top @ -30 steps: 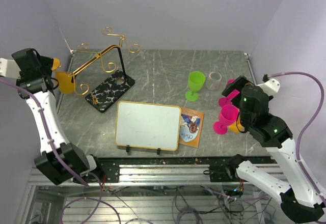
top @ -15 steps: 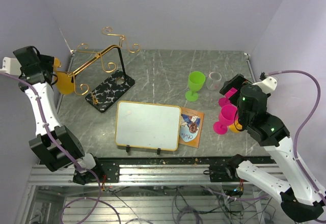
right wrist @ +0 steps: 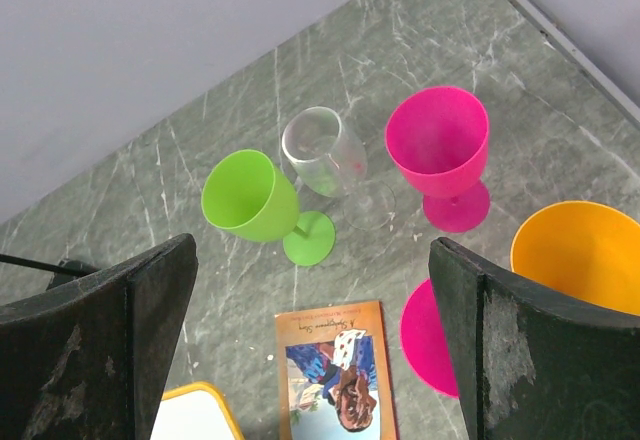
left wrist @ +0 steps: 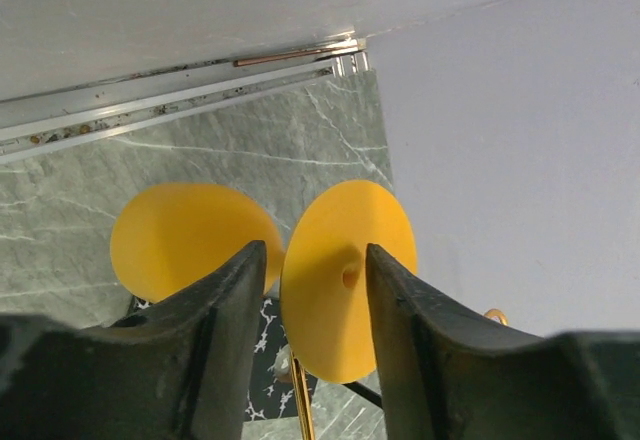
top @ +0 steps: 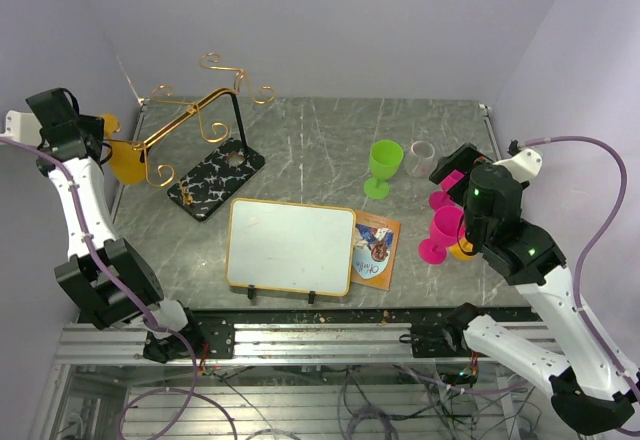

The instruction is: Take the wine glass off the wine glass rack

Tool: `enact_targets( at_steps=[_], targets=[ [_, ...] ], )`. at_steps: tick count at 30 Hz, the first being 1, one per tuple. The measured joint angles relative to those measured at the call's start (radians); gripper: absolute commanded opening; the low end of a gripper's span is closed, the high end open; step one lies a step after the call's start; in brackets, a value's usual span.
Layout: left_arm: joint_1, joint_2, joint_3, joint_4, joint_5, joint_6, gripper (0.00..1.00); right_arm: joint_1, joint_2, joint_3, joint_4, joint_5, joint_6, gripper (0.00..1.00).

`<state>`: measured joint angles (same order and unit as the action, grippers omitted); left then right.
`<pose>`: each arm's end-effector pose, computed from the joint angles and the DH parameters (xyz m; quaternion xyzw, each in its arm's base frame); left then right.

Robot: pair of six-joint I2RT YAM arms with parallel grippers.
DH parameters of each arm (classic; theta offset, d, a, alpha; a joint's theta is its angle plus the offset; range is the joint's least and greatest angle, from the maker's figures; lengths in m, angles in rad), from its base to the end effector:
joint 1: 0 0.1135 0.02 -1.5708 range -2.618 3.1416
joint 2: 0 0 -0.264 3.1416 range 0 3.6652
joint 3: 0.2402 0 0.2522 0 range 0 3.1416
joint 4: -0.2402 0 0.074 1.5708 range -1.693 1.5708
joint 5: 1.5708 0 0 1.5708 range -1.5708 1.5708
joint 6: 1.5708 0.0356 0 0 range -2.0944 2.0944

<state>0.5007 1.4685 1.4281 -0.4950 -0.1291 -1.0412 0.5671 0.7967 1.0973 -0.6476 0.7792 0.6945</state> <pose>0.2910 0.1645 0.3704 -0.6271 0.5997 -0.0778 0.4909 0.1358 0.0568 0.3983 0.2659 0.7418 0.0623 0.6125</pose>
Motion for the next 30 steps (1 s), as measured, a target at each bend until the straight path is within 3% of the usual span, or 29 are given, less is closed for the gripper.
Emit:
enact_targets(
  at_steps=[5,11,18,30],
  targets=[
    [0.000,0.011,0.000,0.012,-0.001,0.018,0.35,0.000,0.004,0.000,0.000,0.001,0.000,1.00],
    [0.002,0.017,0.013,0.021,-0.006,0.034,0.24,0.000,0.004,0.000,0.001,0.003,0.001,1.00],
    [0.001,0.015,0.034,0.033,0.001,0.047,0.14,0.000,0.008,0.000,0.008,0.003,0.003,1.00],
    [-0.001,-0.048,0.017,0.044,0.037,0.042,0.07,0.000,0.007,0.000,0.010,0.002,0.007,1.00]
  ],
)
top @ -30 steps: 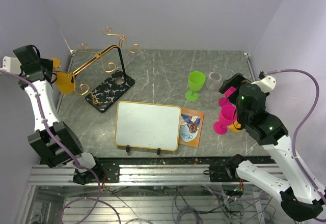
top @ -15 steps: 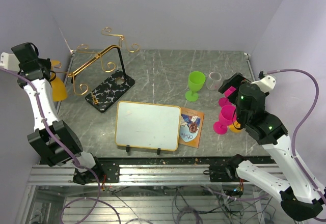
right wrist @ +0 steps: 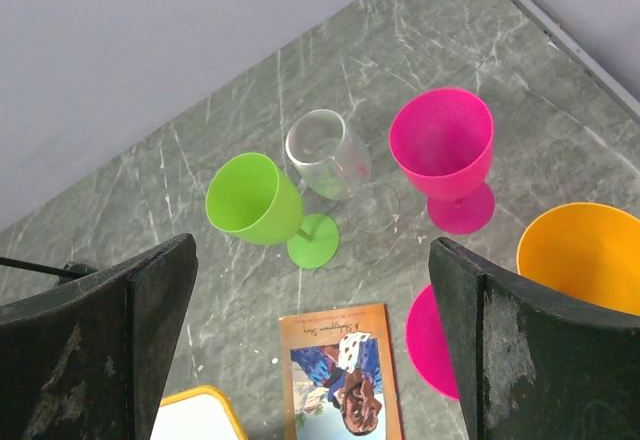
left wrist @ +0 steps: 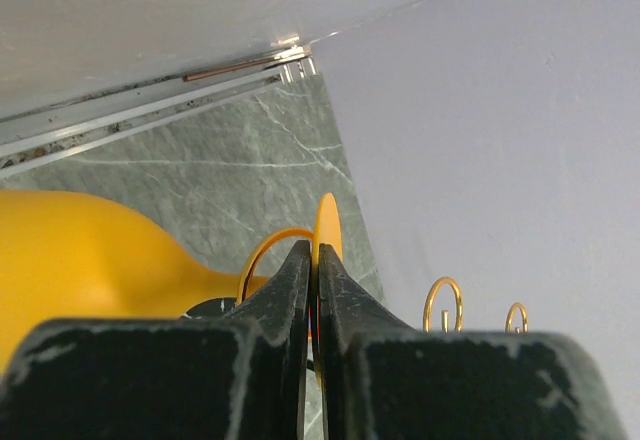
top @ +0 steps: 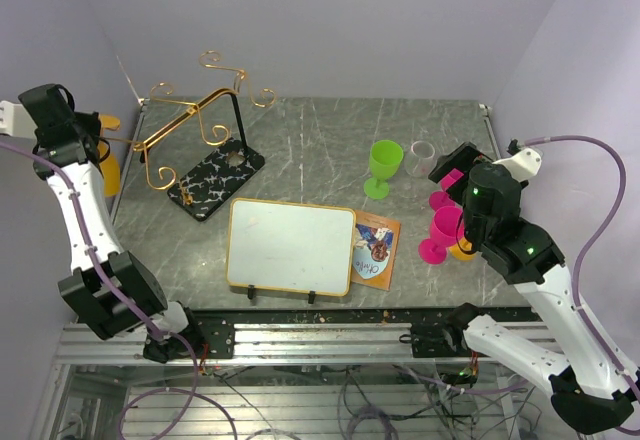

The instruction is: Take the wine glass off the wine glass rack

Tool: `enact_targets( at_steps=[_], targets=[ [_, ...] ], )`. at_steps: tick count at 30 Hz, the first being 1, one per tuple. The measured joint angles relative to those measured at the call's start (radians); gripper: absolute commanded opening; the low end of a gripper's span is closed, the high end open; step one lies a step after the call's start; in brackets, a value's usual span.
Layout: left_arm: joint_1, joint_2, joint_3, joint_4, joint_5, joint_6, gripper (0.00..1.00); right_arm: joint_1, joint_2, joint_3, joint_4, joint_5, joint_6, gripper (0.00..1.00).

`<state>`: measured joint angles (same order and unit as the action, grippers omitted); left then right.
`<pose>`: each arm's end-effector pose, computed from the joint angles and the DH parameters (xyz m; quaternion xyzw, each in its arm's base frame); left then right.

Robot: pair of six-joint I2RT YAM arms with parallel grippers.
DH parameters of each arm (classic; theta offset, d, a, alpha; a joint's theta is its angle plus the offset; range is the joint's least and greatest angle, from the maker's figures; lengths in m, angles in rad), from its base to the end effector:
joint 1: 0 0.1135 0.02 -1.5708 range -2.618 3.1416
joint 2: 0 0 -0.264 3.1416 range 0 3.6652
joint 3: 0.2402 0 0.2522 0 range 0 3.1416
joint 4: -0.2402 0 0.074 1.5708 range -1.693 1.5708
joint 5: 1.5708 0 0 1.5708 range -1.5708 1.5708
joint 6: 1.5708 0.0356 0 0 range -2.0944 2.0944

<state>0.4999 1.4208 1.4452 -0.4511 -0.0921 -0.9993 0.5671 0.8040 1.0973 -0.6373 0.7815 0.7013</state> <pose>0.2824 0.1580 0.3952 -0.5905 0.5978 -0.0961 0.5336 0.1378 0.0581 0.3984 0.2695 0.7397 0.0645 0.6133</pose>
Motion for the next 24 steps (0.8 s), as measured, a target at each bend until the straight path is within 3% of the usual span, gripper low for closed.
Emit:
enact_targets(
  at_steps=[24],
  targets=[
    [-0.020,-0.089,-0.119,0.088,0.129,-0.121,0.07,0.003,-0.014,-0.010,0.004,-0.003,0.020,1.00]
  ],
)
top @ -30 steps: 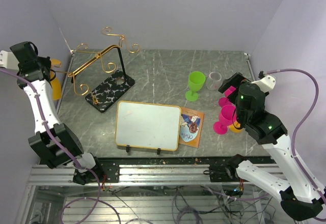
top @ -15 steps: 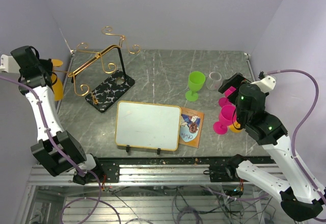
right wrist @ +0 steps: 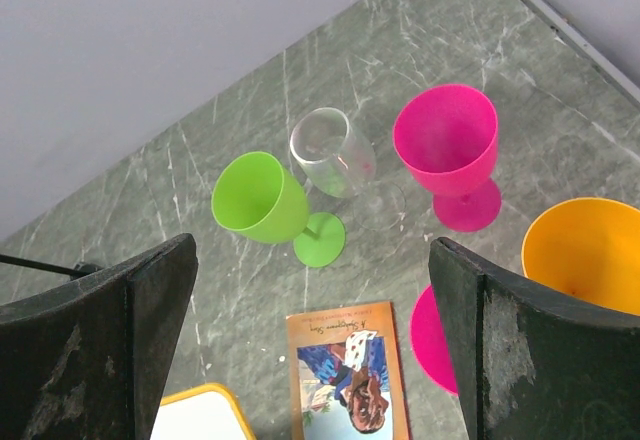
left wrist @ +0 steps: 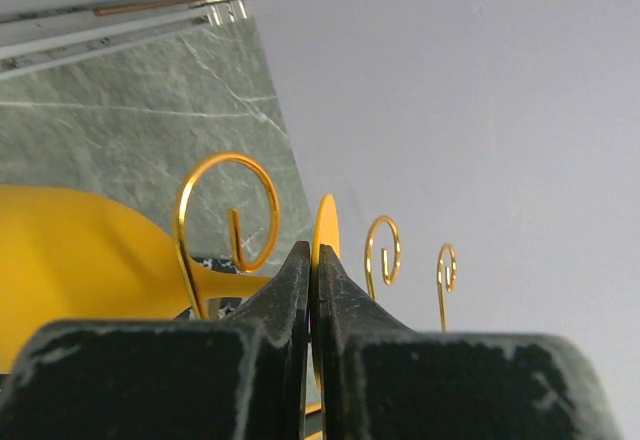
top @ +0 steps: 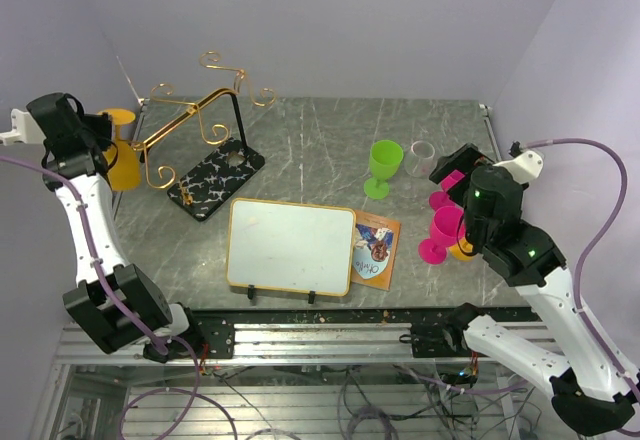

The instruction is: Take the wine glass off the wine glass rack

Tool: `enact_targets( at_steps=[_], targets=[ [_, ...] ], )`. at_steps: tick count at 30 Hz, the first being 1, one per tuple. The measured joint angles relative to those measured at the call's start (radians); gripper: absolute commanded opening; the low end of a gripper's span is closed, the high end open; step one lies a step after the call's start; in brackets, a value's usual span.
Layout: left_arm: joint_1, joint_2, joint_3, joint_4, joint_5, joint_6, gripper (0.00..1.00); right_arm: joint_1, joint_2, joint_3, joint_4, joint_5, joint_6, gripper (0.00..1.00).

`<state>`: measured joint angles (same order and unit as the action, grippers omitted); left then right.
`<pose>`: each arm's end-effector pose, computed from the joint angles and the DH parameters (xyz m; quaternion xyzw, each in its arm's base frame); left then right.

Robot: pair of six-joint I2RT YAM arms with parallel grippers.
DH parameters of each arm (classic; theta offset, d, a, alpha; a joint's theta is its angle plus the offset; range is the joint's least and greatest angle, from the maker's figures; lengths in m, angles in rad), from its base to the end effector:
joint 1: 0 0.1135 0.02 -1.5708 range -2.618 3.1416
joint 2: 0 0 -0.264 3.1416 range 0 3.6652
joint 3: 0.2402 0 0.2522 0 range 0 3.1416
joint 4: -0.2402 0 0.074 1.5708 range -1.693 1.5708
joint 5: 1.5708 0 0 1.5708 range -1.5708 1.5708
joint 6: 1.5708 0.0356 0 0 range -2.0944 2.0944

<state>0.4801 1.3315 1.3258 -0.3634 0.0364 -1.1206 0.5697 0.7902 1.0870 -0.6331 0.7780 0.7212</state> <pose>0.2710 0.1397 0.3890 -0.5846 0.5818 -0.1922 0.5318 0.1353 0.0570 0.3973 0.2760 0.7358 0.0751 0.6139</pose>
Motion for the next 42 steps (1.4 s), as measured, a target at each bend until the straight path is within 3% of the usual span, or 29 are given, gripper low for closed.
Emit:
enact_targets(
  at_steps=[13,27,31,33,37,42],
  targets=[
    [-0.043,0.018,-0.059,0.216,0.113,-0.113,0.07,0.000,-0.027,0.000,-0.001,0.000,0.012,1.00],
    [-0.052,-0.025,-0.103,0.719,0.209,-0.219,0.07,0.001,-0.048,0.003,-0.016,-0.035,0.046,1.00],
    [-0.053,-0.049,-0.101,0.974,0.300,-0.306,0.07,0.001,-0.048,0.003,-0.011,-0.076,0.048,0.98],
    [-0.069,-0.042,-0.098,1.122,0.353,-0.377,0.07,0.001,-0.050,0.003,0.013,-0.115,0.034,0.91],
    [-0.185,0.023,-0.048,1.349,0.465,-0.507,0.07,0.001,-0.067,-0.026,0.137,-0.276,-0.047,0.86],
    [-0.455,0.105,-0.011,1.510,0.580,-0.614,0.07,0.001,-0.065,-0.124,0.339,-0.568,-0.113,0.88]
  ],
)
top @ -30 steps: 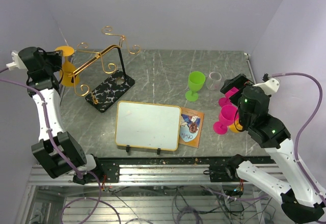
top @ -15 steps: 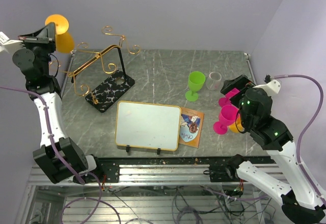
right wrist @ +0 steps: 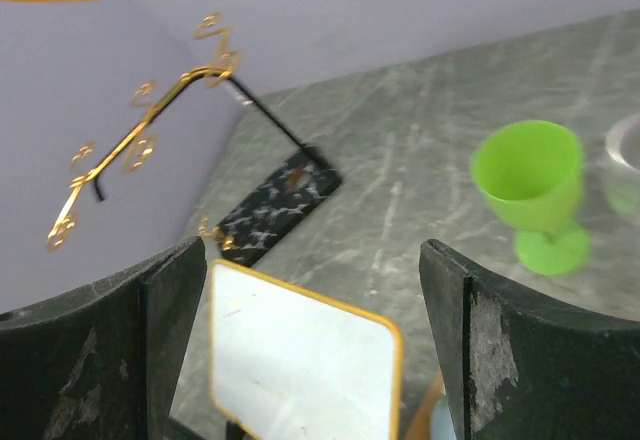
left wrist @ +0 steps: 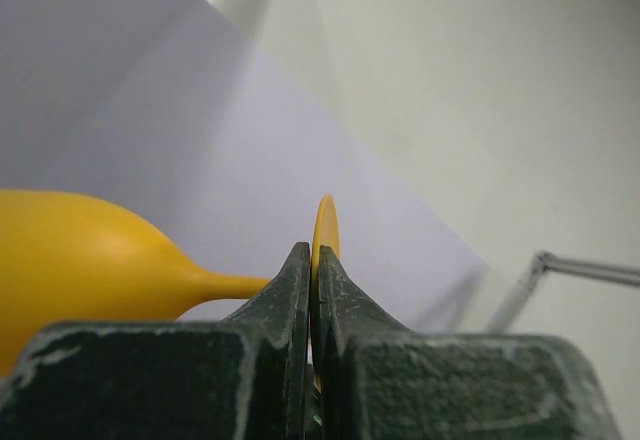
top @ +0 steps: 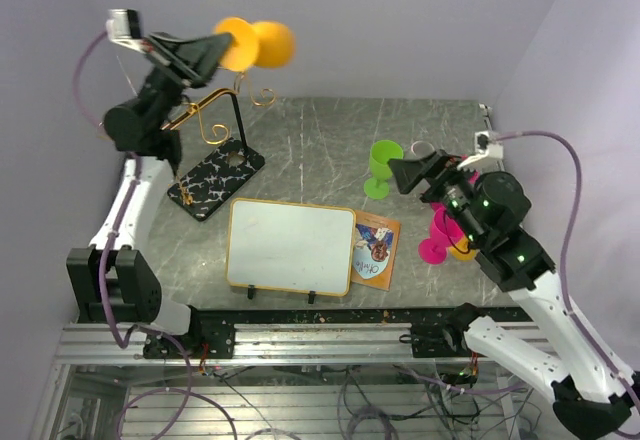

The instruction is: Take the wine glass off the wine glass rack

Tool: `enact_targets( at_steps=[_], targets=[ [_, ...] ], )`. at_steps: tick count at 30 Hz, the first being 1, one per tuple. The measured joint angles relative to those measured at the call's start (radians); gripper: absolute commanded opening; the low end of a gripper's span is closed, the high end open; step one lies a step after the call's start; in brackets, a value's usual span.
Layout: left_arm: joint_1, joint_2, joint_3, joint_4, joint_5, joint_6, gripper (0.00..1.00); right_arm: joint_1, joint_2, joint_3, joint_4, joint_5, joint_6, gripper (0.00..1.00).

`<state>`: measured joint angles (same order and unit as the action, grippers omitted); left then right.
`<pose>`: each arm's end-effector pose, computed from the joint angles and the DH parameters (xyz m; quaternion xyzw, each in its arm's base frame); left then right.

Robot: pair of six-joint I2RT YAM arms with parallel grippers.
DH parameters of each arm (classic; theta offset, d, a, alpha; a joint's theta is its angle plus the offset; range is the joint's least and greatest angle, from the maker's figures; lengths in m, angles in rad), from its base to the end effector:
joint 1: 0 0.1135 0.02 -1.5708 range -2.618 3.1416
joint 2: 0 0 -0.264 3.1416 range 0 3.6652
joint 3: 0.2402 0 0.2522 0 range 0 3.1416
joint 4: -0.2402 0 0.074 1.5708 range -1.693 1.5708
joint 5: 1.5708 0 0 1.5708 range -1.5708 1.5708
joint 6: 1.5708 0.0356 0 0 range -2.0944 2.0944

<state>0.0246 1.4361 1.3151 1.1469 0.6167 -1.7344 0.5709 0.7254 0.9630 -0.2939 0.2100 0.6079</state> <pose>0.2888 -0.0135 0.4932 -0.0112 0.3887 -0.7460 0.5407 0.1345 0.0776 0.3985 0.0854 0.7213 0.3164 0.6102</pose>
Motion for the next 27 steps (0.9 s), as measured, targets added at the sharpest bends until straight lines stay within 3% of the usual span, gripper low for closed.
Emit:
enact_targets(
  at_steps=[5,8,14,18,22,27],
  targets=[
    [-0.216,-0.003,-0.024,0.031,0.074,-0.020,0.07,0.000,0.129,0.033,0.131,-0.179,-0.011,0.95],
    [-0.293,-0.021,-0.034,0.033,0.092,-0.021,0.07,-0.001,0.206,0.090,0.170,-0.245,-0.023,0.99],
    [-0.402,-0.045,-0.100,0.109,0.089,-0.072,0.07,-0.085,0.246,0.099,0.359,-0.481,0.043,0.97],
    [-0.437,-0.047,-0.151,0.170,0.089,-0.116,0.07,-0.220,0.273,0.026,0.669,-0.698,0.220,0.90],
    [-0.441,-0.056,-0.193,0.198,0.084,-0.140,0.07,-0.256,0.348,-0.037,0.971,-0.871,0.414,0.83],
    [-0.449,-0.060,-0.224,0.256,0.080,-0.178,0.07,-0.256,0.449,-0.058,1.359,-0.999,0.686,0.52]
  ],
)
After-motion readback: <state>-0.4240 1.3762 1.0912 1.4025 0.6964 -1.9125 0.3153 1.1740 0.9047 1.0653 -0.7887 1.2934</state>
